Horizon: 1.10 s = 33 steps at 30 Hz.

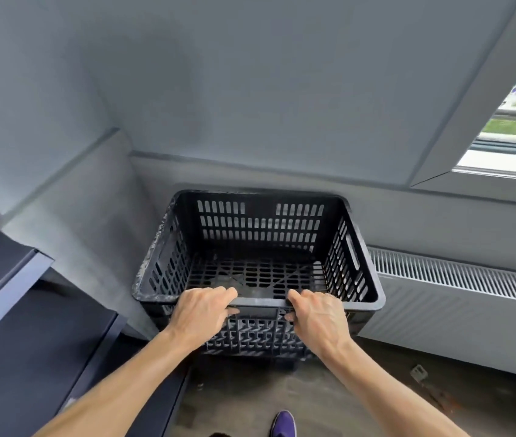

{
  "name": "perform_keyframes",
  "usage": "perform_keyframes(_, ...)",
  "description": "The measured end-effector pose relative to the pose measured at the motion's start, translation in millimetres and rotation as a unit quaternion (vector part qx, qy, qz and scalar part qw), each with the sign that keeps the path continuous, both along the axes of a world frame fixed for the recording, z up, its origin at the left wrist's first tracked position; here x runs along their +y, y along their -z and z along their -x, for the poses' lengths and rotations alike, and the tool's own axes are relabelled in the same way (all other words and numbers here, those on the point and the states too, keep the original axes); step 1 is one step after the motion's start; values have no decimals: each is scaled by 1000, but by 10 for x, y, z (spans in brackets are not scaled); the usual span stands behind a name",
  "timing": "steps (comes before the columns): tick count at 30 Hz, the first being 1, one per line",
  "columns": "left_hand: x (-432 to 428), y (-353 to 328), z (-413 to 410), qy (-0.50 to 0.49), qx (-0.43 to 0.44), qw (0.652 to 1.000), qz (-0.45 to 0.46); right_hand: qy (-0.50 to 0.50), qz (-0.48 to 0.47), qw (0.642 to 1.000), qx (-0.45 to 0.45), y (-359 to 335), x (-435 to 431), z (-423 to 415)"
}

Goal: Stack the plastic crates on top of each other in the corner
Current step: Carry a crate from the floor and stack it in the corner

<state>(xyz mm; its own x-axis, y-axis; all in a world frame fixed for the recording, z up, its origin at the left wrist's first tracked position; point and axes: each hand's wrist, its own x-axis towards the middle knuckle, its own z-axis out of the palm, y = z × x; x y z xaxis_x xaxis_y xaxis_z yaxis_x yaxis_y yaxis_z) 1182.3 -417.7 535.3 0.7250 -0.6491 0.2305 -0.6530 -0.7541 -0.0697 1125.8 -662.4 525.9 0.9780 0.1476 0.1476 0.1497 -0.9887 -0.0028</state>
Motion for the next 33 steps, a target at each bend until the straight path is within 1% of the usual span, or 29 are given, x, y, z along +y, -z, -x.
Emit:
perform_keyframes(9,154,33,-382,-10,20,1000,-15,3,-10,1000,11,116,162,-389)
perform_keyframes(16,368,132,-672,32,20,999,-8,18,-25,999,7,131,386,-510)
perform_keyframes(21,477,303,-795,49,26,998,11,35,-28,999,18,271,508,-549)
perform_keyframes(25,538,476,-872,41,57,997,14,49,-26,998,28,423,589,-590)
perform_keyframes(33,515,785,-948,32,114,993,-23,94,-23,992,83,764,676,-632)
